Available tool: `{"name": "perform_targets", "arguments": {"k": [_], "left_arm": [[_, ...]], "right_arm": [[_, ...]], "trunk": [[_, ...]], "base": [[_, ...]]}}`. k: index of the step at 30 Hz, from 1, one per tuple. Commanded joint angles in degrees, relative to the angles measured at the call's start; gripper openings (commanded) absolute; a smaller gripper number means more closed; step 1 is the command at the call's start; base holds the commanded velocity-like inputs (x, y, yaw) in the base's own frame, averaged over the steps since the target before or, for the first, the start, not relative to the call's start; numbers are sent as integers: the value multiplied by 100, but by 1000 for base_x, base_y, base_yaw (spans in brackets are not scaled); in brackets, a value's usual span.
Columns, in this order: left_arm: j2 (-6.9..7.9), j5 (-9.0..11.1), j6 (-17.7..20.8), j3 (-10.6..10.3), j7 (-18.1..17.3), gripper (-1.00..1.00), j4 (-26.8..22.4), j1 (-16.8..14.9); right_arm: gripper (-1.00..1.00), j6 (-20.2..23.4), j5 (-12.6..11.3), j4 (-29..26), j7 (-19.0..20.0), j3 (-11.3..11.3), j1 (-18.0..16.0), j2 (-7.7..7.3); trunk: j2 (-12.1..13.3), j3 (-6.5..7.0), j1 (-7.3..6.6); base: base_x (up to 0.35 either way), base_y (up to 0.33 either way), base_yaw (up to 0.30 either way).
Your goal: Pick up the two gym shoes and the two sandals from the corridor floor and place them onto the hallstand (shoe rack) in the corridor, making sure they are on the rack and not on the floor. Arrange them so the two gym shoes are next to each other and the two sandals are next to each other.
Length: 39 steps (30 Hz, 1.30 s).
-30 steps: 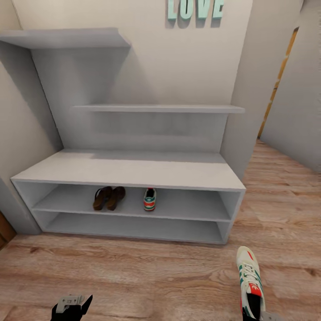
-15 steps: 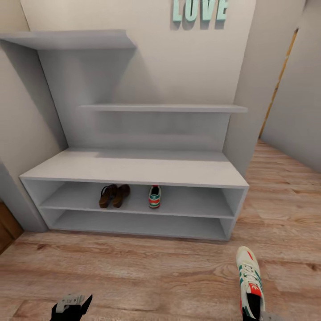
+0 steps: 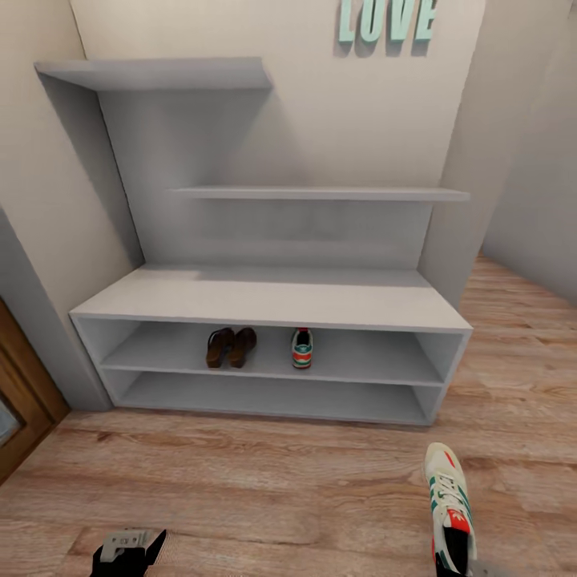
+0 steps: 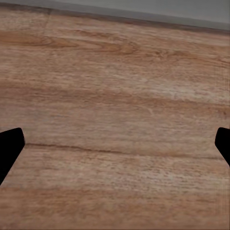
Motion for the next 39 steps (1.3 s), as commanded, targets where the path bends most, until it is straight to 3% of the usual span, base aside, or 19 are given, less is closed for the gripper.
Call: {"name": "perform_targets", "arguments": {"k": [1, 13, 20, 24, 30, 39], "left_arm": [[-2, 37, 3, 25, -56, 100, 8, -5], [-15, 19, -5, -28, -82, 100, -20, -5], [-68, -42, -131, -124, -140, 100, -26, -5], [-65, -61, -196, -186, -387, 100, 4, -5], [-8, -23, -223, -171, -690, 100, 42, 11], [-38, -61, -217, -169, -689, 100, 52, 13]], "right_arm": [[-100, -19, 28, 3, -23, -9, -4, 0], [-100, -16, 56, 12, -19, -3, -4, 10], [-100, -13, 371, 6, -14, 52, -4, 47], [-100, -11, 584, -3, -15, 85, -4, 54], [-100, -2, 676, -46, -16, 105, -5, 176], [-100, 53, 693, -54, -26, 112, -11, 194]], "trunk": [[-2, -5, -2], [-2, -5, -2], [-2, -5, -2], [-2, -5, -2], [-2, -5, -2], [-2, -5, -2]], "base": [[-15, 302, 0], [-4, 303, 0], [0, 304, 0], [0, 297, 0], [-2, 172, 0], [-74, 86, 0]]}}
